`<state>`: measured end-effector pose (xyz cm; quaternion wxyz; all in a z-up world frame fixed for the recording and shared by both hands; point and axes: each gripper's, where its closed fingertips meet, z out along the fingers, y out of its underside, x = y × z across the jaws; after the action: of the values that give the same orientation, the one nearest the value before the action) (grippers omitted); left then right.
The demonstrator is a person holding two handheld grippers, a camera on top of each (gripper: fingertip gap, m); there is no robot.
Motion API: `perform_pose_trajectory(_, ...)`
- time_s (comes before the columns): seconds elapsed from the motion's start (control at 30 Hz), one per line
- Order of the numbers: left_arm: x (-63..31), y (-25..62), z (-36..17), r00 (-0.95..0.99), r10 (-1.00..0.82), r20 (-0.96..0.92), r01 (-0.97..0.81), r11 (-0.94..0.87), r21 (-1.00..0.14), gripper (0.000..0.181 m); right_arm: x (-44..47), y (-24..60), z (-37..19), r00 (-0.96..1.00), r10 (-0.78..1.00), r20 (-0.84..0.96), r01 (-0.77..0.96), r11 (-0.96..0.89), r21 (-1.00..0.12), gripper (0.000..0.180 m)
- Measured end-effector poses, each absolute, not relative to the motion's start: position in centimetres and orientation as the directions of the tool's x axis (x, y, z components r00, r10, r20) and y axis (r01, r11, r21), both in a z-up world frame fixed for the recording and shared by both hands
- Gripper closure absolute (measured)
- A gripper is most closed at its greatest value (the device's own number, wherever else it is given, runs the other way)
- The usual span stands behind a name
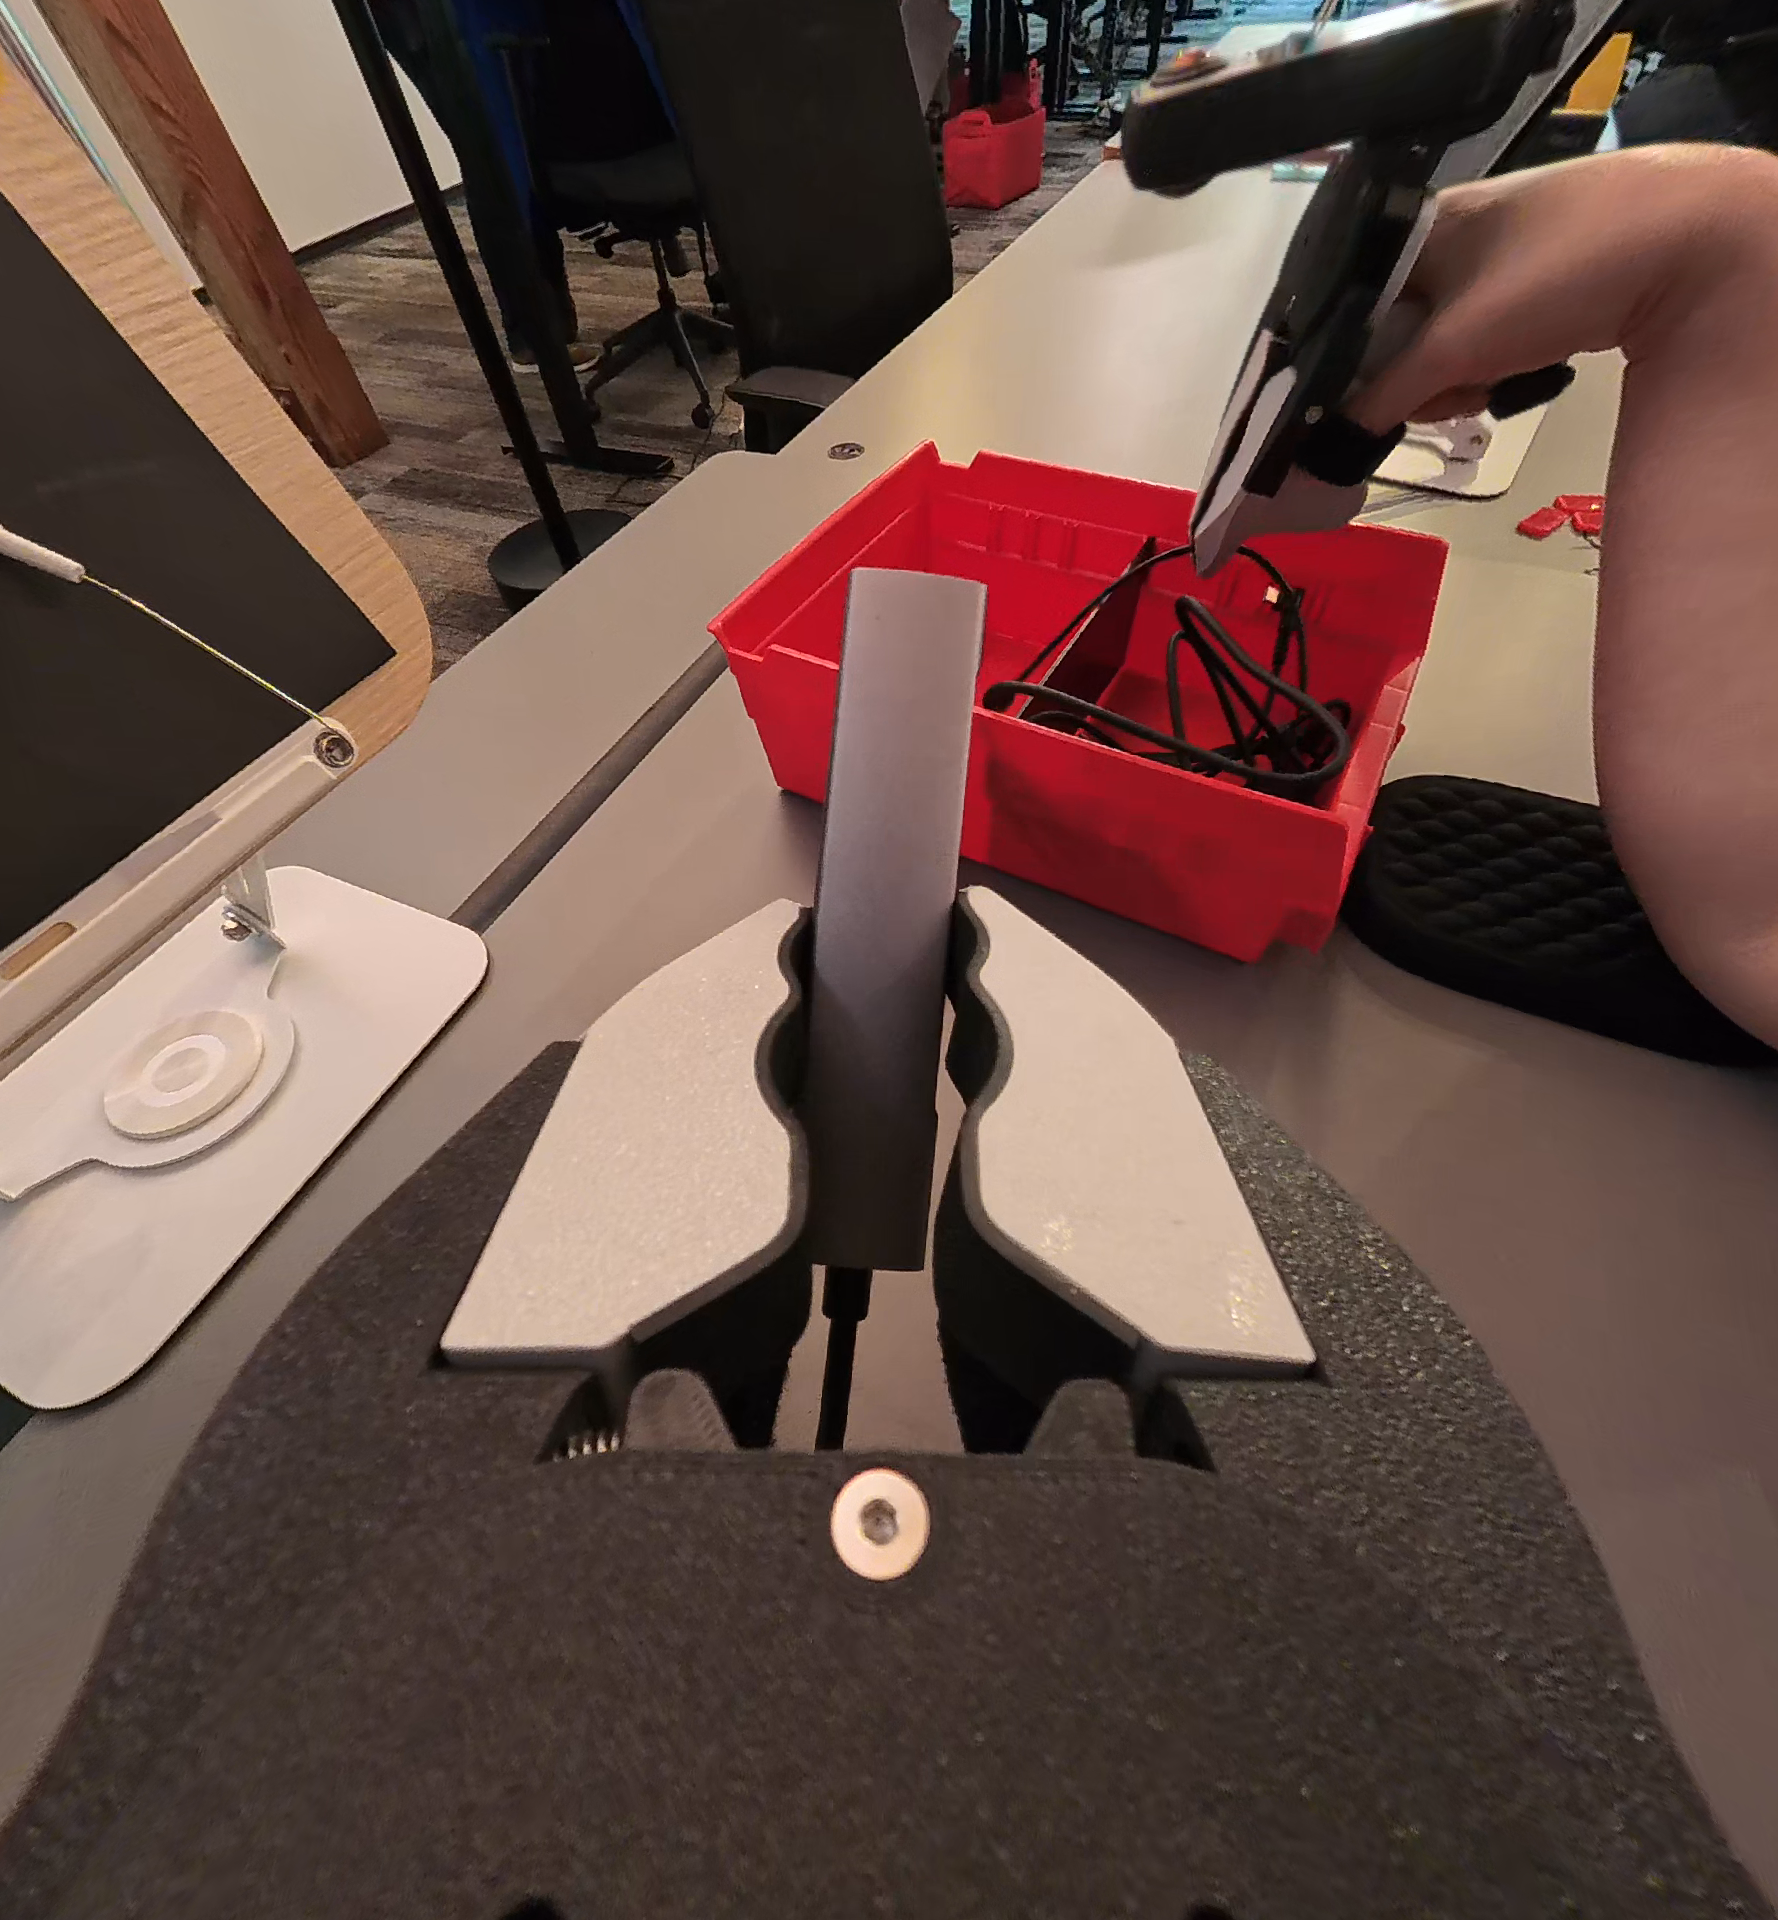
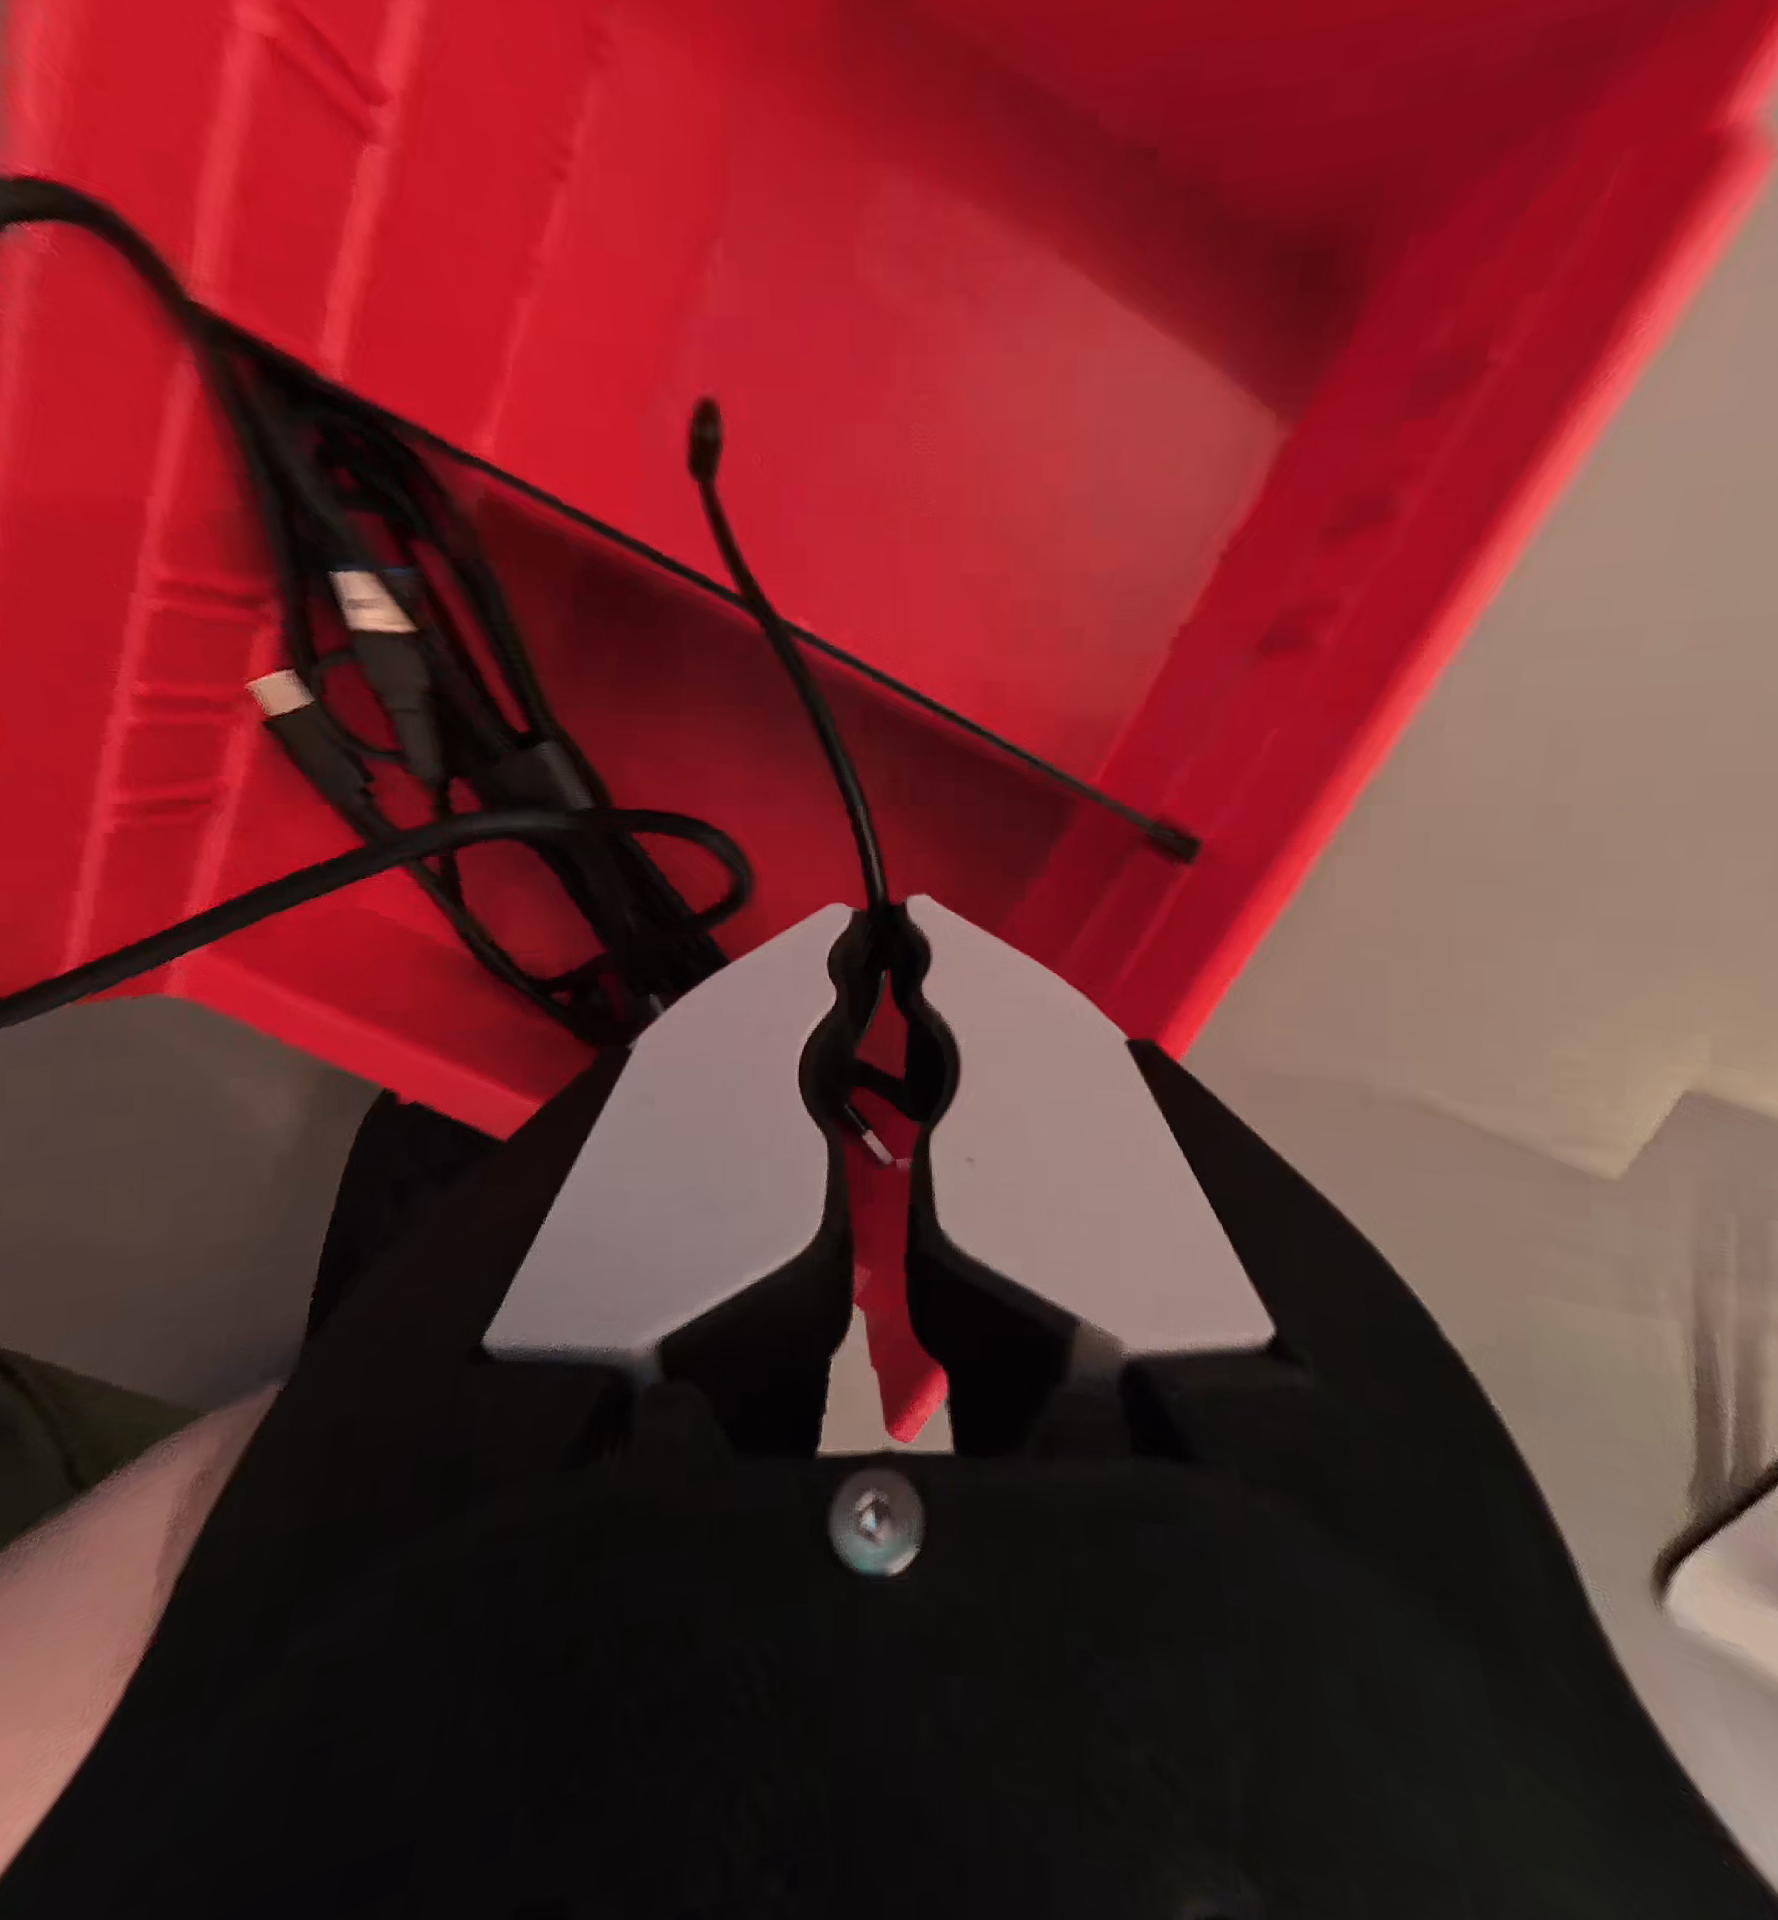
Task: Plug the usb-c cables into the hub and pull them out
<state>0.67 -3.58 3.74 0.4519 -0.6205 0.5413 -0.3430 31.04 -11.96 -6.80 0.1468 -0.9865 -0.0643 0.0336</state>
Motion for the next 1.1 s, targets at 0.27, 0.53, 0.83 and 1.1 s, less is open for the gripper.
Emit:
perform_pose_trajectory(0.27,0.8,-3.7,3.4,0.171,-0.984,-0.058,-0.373,-0.01,-0.928,0.158,27.4,-12.8,-2.1,0.838,0.536,0.099,0.486,-0.652,-0.582,0.175)
perform_pose_trajectory(0.53,1.1,-3.9,2.8,0.162,-0.985,-0.057,-0.391,-0.011,-0.92,0.158,29.4,-13.1,-2.8,0.86,0.501,0.099,0.451,-0.653,-0.609,0.175)
perform_pose_trajectory(0.83,1.1,-4.1,2.3,0.147,-0.986,-0.081,-0.416,0.012,-0.909,0.158,30.0,-9.5,-4.6,0.879,0.436,0.191,0.471,-0.74,-0.481,0.15)
perform_pose_trajectory(1.1,1.0,-5.1,1.6,0.067,-0.978,-0.197,-0.501,0.137,-0.855,0.158,13.2,-7.7,9.1,0.516,0.607,0.604,0.695,0.116,-0.71,0.14)
